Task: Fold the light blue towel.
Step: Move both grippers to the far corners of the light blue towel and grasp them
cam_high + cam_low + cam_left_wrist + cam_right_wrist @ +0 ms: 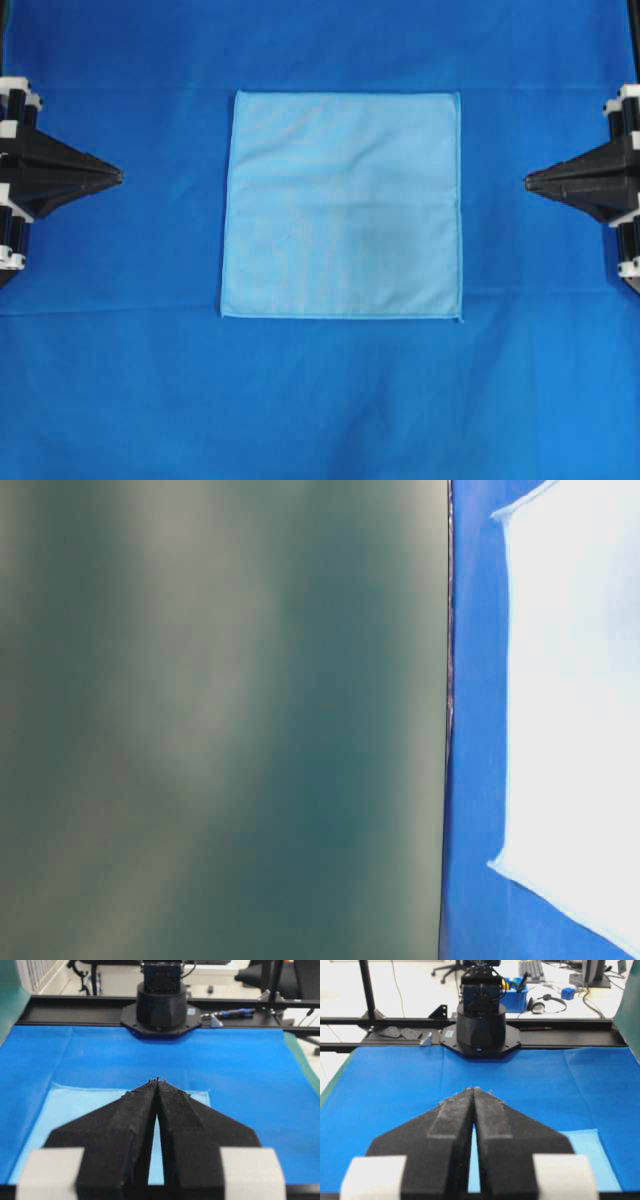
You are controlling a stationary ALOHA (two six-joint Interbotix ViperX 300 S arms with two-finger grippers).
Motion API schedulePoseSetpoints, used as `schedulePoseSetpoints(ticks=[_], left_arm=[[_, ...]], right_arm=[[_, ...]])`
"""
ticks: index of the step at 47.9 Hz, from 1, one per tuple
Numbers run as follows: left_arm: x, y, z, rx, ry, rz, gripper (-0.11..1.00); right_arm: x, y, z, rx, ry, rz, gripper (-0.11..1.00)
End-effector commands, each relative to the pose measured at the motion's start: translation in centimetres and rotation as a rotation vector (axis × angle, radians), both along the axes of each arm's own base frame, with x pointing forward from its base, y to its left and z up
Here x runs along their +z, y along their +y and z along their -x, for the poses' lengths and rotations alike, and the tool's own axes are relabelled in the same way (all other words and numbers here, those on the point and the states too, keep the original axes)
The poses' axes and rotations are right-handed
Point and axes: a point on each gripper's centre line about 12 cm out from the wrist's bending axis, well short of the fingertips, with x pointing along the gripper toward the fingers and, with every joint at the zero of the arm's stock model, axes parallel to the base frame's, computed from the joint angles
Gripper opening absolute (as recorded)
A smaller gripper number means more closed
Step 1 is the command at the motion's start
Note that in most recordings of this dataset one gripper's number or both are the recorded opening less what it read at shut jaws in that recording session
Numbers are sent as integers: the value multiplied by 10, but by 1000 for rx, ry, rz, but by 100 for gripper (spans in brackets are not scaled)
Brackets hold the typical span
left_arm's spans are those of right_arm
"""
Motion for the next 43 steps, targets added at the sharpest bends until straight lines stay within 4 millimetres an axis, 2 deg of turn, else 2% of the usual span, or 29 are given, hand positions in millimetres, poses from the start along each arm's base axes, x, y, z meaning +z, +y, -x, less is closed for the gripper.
schedulePoseSetpoints(ticks=[1,6,11,20,29,32,35,37,43], left_arm=[[7,1,-10,9,20,1,0],[3,6,-22,28,60,-15,0],[-8,17,-39,75,132,-36,0],[-34,52,-65,196,267,-8,0],[-62,83,-86,277,376,12,2],[-74,95,-91,310,420,26,11],[-89,108,-96,339,471,36,29],[-97,114,-100,351,493,40,42],[-118,127,-110,371,555,40,76]], right_arm=[[12,-3,-3,-13,-28,-3,0],[12,-14,-7,-68,21,-14,0],[5,-32,-10,-152,117,-37,0],[-21,-71,-18,-319,288,-81,0],[-57,-110,-28,-449,449,-126,0],[-67,-120,-34,-468,499,-136,1],[-79,-131,-41,-488,556,-146,2],[-86,-137,-44,-497,593,-152,10],[-111,-152,-55,-505,701,-152,48]])
